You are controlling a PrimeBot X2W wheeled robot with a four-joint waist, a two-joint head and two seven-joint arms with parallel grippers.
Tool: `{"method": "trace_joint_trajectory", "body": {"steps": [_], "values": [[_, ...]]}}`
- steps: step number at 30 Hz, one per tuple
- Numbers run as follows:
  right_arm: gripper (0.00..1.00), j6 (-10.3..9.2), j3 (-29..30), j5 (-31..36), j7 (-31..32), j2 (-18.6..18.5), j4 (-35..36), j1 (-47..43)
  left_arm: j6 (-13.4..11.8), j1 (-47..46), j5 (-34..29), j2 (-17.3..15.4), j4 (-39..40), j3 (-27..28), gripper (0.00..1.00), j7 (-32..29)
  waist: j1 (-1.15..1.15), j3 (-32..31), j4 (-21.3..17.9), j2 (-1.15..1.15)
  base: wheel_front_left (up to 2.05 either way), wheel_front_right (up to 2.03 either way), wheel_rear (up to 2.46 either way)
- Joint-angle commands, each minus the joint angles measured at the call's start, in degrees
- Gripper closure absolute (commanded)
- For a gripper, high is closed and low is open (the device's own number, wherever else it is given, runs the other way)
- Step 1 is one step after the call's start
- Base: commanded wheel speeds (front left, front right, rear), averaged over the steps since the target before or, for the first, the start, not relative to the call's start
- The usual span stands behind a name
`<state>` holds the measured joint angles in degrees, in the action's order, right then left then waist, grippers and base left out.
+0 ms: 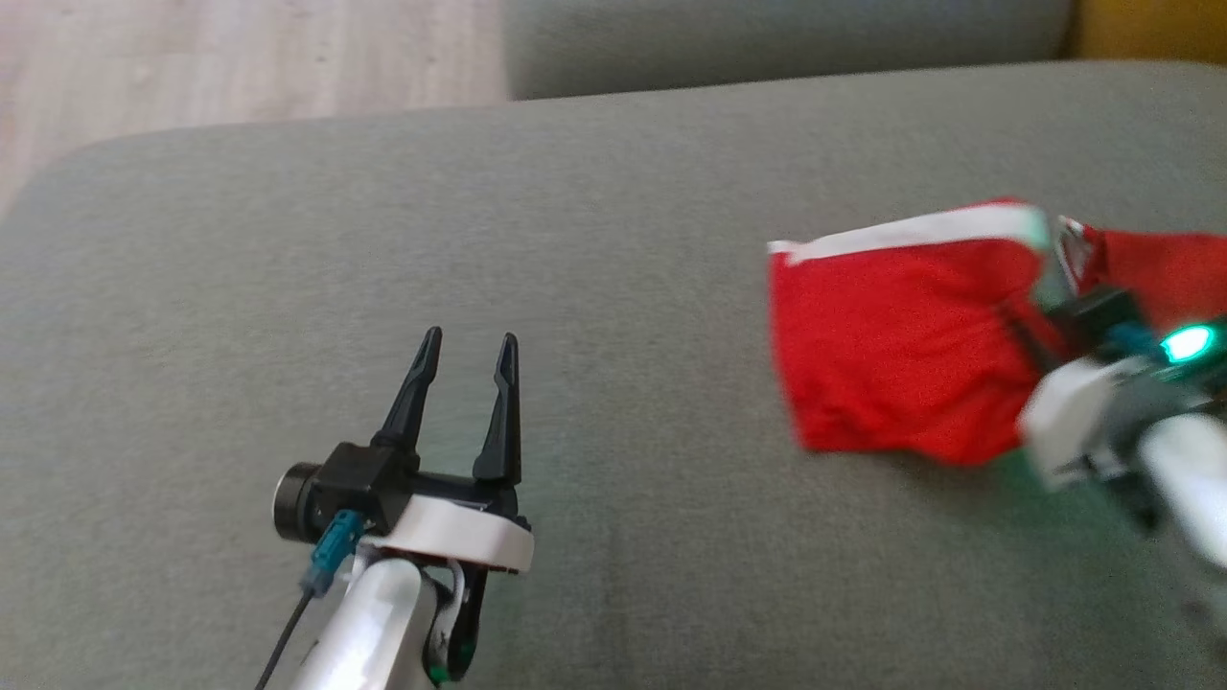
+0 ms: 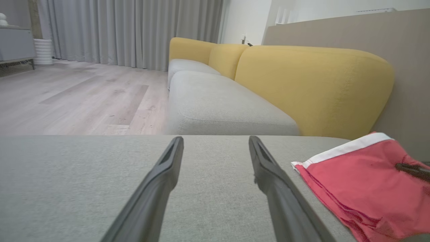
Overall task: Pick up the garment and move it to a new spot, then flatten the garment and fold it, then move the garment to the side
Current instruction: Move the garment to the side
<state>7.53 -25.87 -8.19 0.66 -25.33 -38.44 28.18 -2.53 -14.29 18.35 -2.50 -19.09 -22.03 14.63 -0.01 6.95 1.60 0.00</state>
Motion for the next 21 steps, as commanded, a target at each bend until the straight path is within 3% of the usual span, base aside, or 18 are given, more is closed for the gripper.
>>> {"method": "trace_joint_trajectory", "body": {"steps": [1, 7, 11, 14, 21], "values": [[1.0, -0.04, -0.8, -0.8, 0.6, -3.1, 2.9, 0.8, -0.3, -1.7, 0.1, -0.4, 2.0, 1.7, 0.0, 0.4, 0.01, 1.3, -1.7, 0.0, 0.0, 0.0, 0.0], [1.0, -0.04, 0.4, -4.1, 4.6, -18.3, 9.7, -0.8, -0.2, -3.8, 0.1, -0.4, 2.6, 1.7, 0.0, 0.4, 0.01, 5.1, -2.9, 0.0, 0.0, 0.0, 0.0], [1.0, -0.04, 1.8, -5.4, 5.7, -25.5, 9.9, -2.4, 0.2, -5.0, -0.2, -0.4, 2.4, 1.7, 0.0, 0.4, 0.01, 7.7, -2.8, 0.0, 0.0, 0.0, 0.0], [1.0, -0.04, 4.2, -4.7, 5.9, -29.4, 7.3, -2.3, 0.5, -6.2, -0.3, -0.4, 2.3, 2.2, 0.0, 0.4, 0.01, 9.9, -2.2, 0.0, 0.0, 0.0, 0.0], [1.0, -0.04, 8.8, 0.4, 5.0, -30.6, 2.1, 0.2, 0.9, -7.7, -0.2, -0.4, 2.3, 2.6, 0.0, 0.4, 0.01, 13.4, -0.7, 0.0, 0.0, 0.0, 0.0]]}}
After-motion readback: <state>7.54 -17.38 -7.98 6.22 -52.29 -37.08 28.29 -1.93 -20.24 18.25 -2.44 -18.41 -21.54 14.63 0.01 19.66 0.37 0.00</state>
